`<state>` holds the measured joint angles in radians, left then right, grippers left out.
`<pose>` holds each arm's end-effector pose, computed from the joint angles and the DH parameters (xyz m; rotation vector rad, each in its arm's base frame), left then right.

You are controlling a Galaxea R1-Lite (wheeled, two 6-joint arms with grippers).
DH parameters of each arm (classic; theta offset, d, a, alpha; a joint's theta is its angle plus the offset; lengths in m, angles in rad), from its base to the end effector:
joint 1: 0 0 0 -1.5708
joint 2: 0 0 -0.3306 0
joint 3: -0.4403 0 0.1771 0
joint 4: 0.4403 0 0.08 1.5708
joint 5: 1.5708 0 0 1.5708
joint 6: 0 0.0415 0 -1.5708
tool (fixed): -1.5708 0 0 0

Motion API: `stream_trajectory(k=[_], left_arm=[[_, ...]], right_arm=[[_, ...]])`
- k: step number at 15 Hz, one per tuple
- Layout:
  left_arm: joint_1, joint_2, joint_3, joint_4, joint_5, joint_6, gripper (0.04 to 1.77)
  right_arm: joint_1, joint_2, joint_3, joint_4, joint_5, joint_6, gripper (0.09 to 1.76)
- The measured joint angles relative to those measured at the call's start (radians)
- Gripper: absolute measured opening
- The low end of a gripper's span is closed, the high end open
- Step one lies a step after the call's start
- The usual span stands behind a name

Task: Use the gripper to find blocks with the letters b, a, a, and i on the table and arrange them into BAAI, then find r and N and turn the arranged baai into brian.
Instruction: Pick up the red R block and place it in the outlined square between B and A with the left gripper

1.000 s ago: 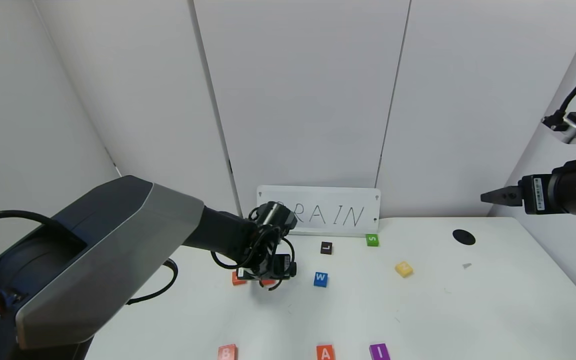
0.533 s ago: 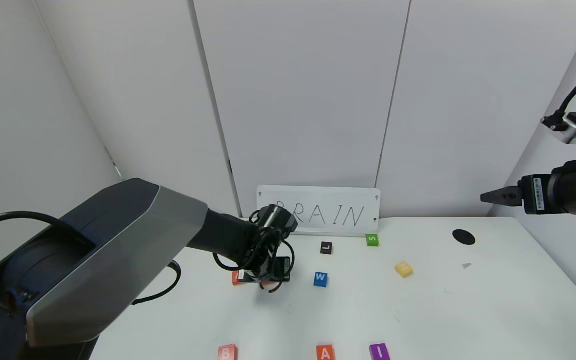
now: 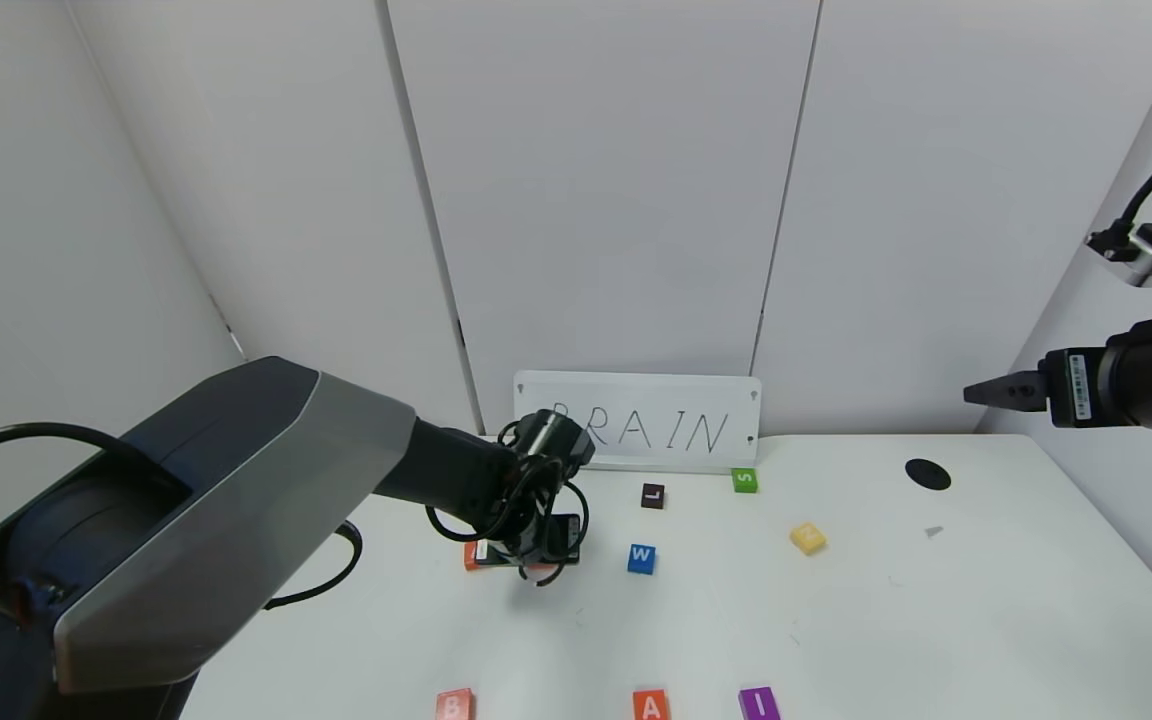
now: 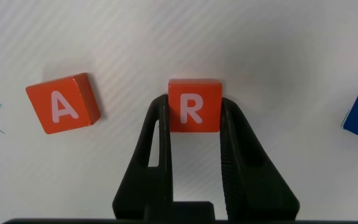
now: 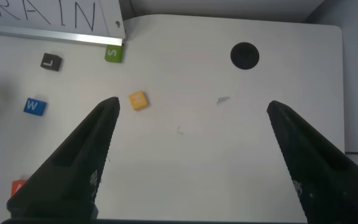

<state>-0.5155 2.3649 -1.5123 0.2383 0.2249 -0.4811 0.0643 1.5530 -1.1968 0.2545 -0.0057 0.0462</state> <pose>0.3993 -0.2156 0.0539 -0.0403 1.0455 -0.0105 0.2696 0.0171 0.2758 0.0234 0.6116 0.0427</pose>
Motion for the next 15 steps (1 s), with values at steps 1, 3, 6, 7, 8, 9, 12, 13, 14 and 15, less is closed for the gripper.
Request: stream_trajectory(k=[1,3,6,7,8,9,12,13,14,15], left_arm=[[0.0,-0.001,0.0,0.001,0.0,0.0,0.5],[0.0,-0.007,0.0,0.003,0.001,-0.004,0.5],[-0.003,-0.048,0.015,0.016,0.001,-0.02,0.5],[-0.004,-0.07,0.025,0.031,0.001,-0.022,0.5],[-0.006,-0.094,0.038,0.054,0.001,-0.029,0.5],[-0.008,-0.119,0.057,0.071,0.001,-0.045,0.5],[-0.026,-0.194,0.159,0.071,-0.001,-0.08,0.5],[-0.036,-0.221,0.203,0.067,0.0,-0.095,0.5],[-0.051,-0.25,0.245,0.06,0.0,-0.118,0.5],[-0.069,-0.277,0.288,0.052,0.002,-0.137,0.5]], right_arm=[[0.0,0.0,0.0,0.0,0.0,0.0,1.71],[-0.001,0.0,-0.001,-0.001,0.0,0.0,1.71],[-0.004,0.0,-0.002,0.0,0.0,0.0,1.71],[-0.005,-0.001,-0.002,0.0,0.001,0.001,1.71],[-0.005,-0.002,-0.003,0.0,0.001,0.001,1.71],[-0.005,-0.003,-0.003,0.0,0.001,0.001,1.71],[-0.005,-0.006,-0.003,0.0,0.001,0.001,1.71],[-0.004,-0.006,-0.003,0.0,0.001,0.001,1.71],[-0.003,-0.007,-0.003,0.0,0.001,0.001,1.71],[-0.003,-0.008,-0.002,0.0,0.001,0.001,1.71]])
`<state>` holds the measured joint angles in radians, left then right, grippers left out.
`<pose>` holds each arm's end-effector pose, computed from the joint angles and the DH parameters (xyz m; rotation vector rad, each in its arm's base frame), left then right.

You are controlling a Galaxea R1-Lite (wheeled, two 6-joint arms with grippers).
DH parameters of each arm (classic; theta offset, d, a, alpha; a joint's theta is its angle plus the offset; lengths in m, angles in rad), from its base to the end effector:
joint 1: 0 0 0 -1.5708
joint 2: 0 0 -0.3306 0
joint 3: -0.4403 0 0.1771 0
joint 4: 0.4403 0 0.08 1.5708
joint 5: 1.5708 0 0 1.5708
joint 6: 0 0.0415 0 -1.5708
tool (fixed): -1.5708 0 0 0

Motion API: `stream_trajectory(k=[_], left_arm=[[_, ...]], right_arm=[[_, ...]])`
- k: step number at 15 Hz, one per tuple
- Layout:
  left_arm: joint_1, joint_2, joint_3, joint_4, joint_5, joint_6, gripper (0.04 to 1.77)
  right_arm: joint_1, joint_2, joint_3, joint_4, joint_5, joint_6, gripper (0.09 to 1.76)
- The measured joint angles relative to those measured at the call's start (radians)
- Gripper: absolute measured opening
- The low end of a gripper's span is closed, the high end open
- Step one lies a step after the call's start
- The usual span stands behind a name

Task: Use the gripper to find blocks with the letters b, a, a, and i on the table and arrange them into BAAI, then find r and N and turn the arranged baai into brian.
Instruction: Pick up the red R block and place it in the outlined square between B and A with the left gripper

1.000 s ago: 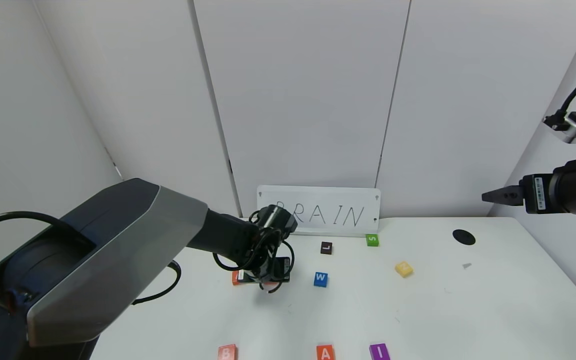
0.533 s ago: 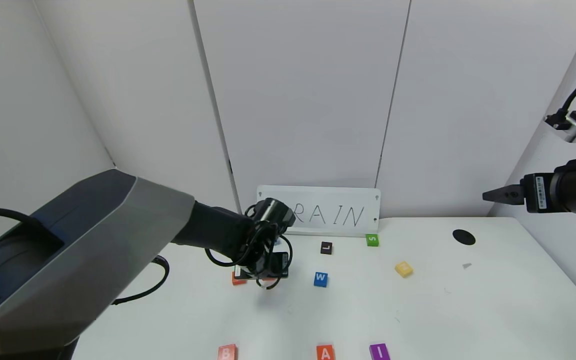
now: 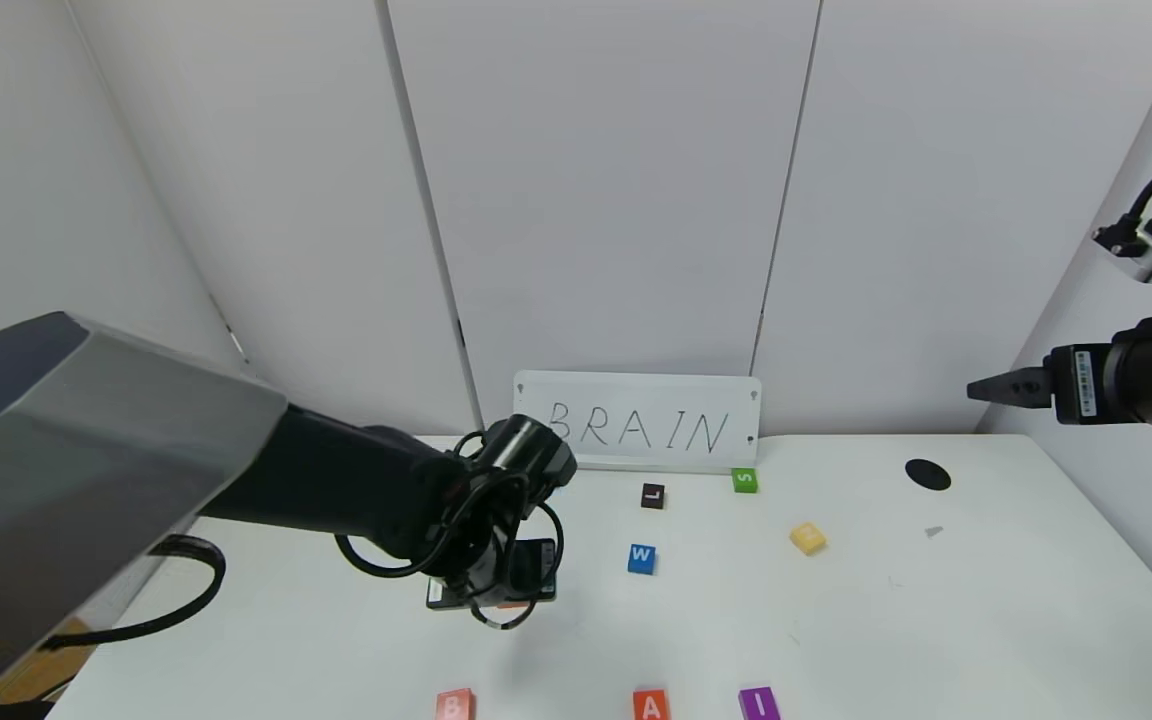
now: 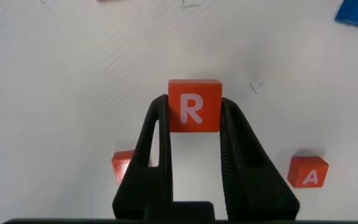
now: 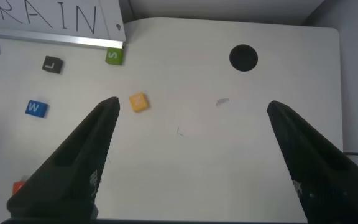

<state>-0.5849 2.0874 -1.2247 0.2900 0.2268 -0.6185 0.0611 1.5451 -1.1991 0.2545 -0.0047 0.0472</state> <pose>0.3168 -0.1986 0.1048 -0.0972 1.0998 0.0214 0.2676 0.0162 0.2785 0.0260 0.6014 0.0405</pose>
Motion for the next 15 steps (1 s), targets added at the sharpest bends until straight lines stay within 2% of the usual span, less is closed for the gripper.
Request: stream_trajectory(k=[4,8,12,15], left_arm=[[-0.086,-0.081,0.155,-0.073,0.012,-0.095,0.5],[-0.152,-0.108,0.259,-0.147,0.014,-0.123,0.5],[-0.179,-0.095,0.322,-0.242,0.014,-0.137,0.5],[-0.195,-0.079,0.344,-0.259,0.014,-0.137,0.5]], right_arm=[[0.0,-0.002,0.001,0.0,0.0,0.0,1.71],[0.0,-0.003,0.001,0.0,0.0,0.0,1.71],[0.0,-0.003,0.001,0.0,0.0,0.0,1.71],[0.0,-0.003,0.001,0.0,0.0,0.0,1.71]])
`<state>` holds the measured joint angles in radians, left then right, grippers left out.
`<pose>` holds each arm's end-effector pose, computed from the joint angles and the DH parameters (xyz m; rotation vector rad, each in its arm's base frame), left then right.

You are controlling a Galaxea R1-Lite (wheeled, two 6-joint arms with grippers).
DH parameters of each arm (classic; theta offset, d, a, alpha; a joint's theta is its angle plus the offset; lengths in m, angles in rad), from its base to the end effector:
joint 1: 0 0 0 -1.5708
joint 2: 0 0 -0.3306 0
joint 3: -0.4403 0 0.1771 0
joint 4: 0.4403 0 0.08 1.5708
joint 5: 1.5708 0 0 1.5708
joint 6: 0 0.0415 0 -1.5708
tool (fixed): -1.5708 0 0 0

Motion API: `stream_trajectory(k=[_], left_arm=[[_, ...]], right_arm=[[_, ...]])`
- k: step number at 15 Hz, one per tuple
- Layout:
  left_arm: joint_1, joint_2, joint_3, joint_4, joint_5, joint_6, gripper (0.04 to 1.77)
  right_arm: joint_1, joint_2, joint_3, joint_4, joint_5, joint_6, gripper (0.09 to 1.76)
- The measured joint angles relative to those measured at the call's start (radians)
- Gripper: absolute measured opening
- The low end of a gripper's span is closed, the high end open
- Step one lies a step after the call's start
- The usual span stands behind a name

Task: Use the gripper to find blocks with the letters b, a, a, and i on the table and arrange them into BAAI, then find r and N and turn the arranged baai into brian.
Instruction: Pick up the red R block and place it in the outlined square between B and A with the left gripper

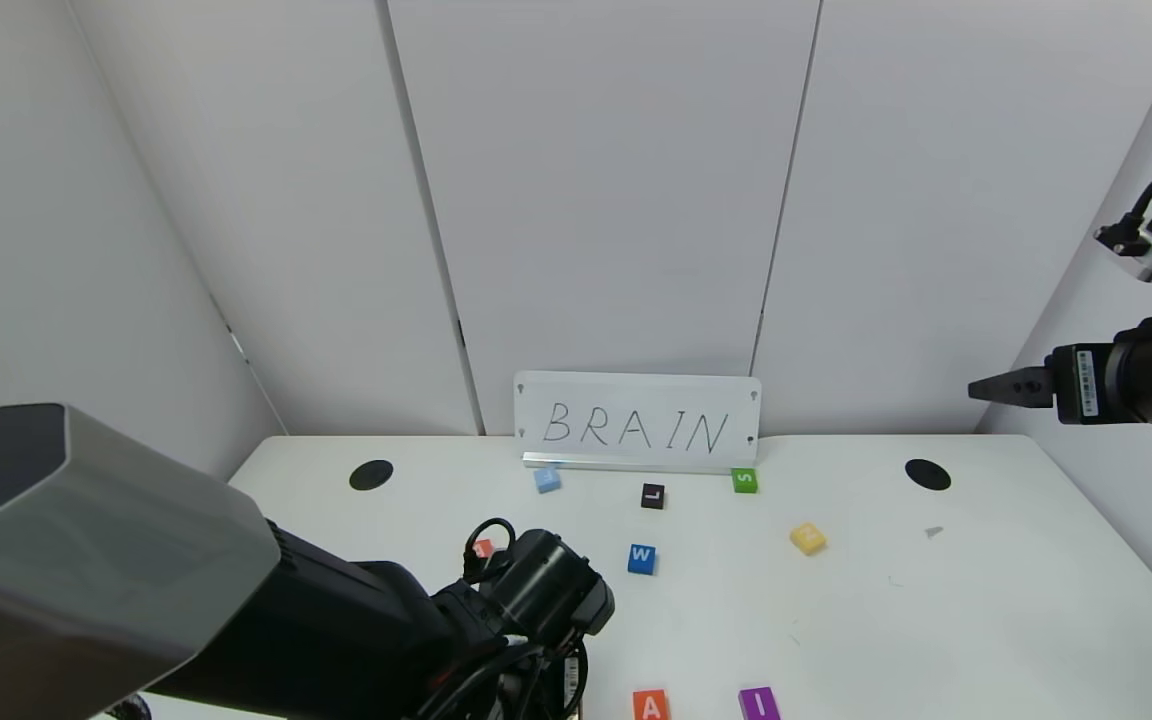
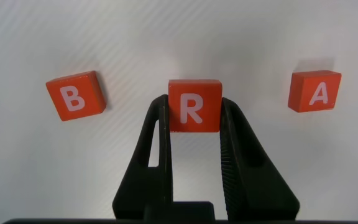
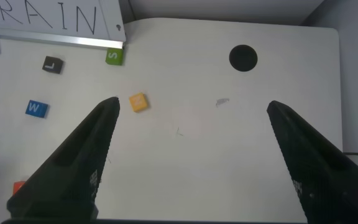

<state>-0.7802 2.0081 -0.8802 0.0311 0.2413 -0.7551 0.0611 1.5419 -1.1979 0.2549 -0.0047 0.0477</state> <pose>0.2380 -0.2216 0.0768 -0.1022 1.1090 -0.0652 0.2666 0.0161 0.2790 0.0266 0.5998 0.0404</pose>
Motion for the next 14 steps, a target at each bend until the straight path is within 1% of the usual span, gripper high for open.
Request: stream_trajectory(k=[6,14], left_arm=[[-0.014,0.027,0.008,-0.014,0.0,0.001,0.5],[-0.023,0.071,-0.018,-0.033,0.006,0.01,0.5]], right_arm=[[0.0,0.002,0.0,0.0,0.0,0.0,1.71],[-0.001,0.002,-0.001,0.0,0.0,0.0,1.71]])
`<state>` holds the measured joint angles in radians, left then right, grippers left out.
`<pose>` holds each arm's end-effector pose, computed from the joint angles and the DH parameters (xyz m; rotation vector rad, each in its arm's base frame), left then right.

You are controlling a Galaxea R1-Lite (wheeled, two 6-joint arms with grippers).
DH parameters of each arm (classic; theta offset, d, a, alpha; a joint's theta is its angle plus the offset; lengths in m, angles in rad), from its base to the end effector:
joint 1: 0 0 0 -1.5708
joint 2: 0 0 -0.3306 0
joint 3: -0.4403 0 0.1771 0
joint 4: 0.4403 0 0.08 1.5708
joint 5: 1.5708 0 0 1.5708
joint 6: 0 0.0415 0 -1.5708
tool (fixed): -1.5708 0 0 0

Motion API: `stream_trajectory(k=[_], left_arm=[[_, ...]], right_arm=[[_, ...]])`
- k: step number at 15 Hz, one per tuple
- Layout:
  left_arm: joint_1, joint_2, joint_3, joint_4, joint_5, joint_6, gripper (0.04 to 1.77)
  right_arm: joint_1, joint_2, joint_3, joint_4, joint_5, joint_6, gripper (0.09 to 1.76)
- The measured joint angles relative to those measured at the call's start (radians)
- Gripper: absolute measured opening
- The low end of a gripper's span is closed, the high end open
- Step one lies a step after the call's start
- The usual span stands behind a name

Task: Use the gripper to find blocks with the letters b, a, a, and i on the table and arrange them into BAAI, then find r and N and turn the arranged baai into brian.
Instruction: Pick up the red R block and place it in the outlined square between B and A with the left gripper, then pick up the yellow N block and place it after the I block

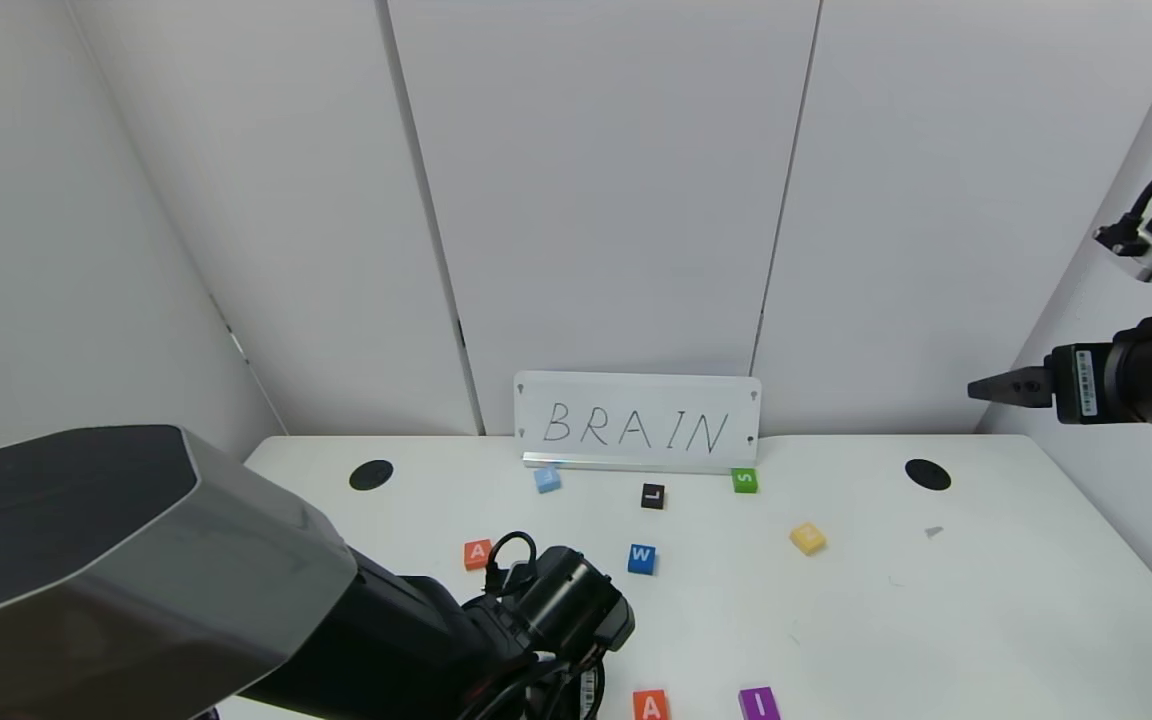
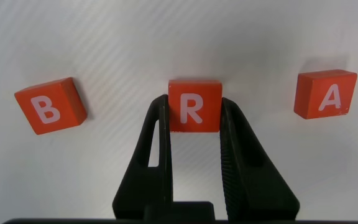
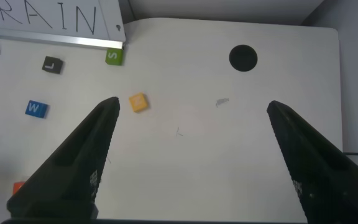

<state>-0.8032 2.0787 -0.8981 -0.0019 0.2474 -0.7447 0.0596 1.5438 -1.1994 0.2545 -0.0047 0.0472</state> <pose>0.2417 -0.2358 0.0583 -0.0658 1.1199 -0.0791 0.2673 0.0158 0.2789 0.0265 0.5998 0.0391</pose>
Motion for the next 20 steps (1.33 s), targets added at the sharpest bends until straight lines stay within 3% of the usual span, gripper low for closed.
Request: stream_trajectory(k=[8,14,20], left_arm=[[-0.006,0.01,-0.001,0.005,-0.001,0.002,0.5],[-0.007,0.011,-0.001,0.004,-0.001,0.002,1.1],[-0.007,0.005,-0.001,0.008,-0.001,0.003,1.43]], right_arm=[[0.0,0.0,0.0,0.0,0.0,0.0,1.71],[0.0,0.0,0.0,0.0,0.0,0.0,1.71],[-0.001,0.0,0.0,0.0,0.0,0.0,1.71]])
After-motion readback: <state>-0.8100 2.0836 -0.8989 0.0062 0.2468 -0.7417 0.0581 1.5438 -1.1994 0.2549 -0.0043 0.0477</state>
